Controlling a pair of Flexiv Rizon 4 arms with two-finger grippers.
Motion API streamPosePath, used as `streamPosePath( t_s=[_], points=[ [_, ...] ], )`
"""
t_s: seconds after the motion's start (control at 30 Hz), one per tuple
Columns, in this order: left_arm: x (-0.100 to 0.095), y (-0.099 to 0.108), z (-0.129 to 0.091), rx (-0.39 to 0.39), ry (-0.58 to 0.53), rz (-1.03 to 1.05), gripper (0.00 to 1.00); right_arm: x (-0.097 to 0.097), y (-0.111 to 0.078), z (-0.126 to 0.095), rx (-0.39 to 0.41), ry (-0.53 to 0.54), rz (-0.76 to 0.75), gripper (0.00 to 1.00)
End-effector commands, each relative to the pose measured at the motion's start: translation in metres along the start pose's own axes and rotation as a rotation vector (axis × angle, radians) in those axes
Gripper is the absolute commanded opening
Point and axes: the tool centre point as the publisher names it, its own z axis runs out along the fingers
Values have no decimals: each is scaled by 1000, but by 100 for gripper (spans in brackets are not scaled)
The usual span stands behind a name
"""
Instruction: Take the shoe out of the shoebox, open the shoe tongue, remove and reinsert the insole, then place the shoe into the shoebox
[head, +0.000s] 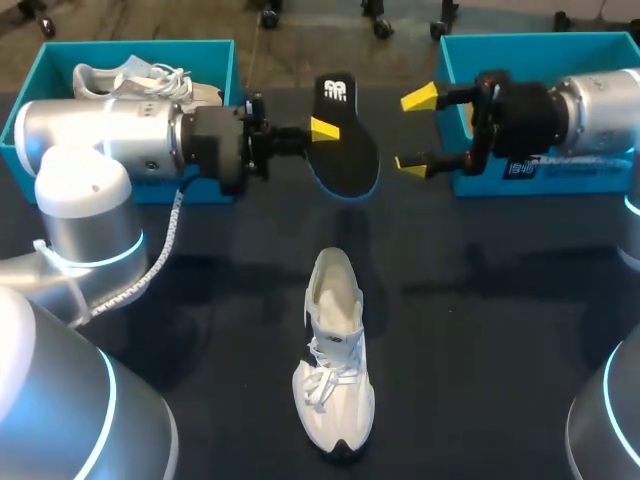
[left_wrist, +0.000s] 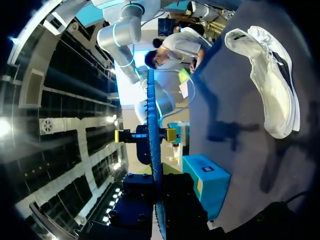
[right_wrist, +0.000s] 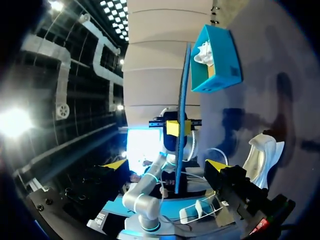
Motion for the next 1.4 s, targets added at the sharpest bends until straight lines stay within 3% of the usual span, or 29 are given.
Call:
streamPosePath(
  t_s=[0.03,0.07,0.1,0.17,0.27,0.87,1.17,1.4],
  points=[
    [3,3,10,-15,1,30,0,-5,7,11,8,-14,9,84],
    [4,3,11,-14,1,32,0,-6,7,14,10,-15,4,71],
    [4,4,13,-16,1,35,0,-7,7,16,9,-23,0,66],
    [5,6,15,-27,8,45,0,-8,7,19,16,-28,-10,64],
    [5,9,18,-40,14,55,0,-11,6,22,6,-31,-13,50],
    [3,16,30,-39,12,47,0,-20,15,36,16,-38,-29,43],
    [1,16,31,-30,16,52,0,-23,17,36,17,-34,-33,53],
    [1,16,32,-29,22,56,0,-23,16,36,11,-40,-32,38]
  ],
)
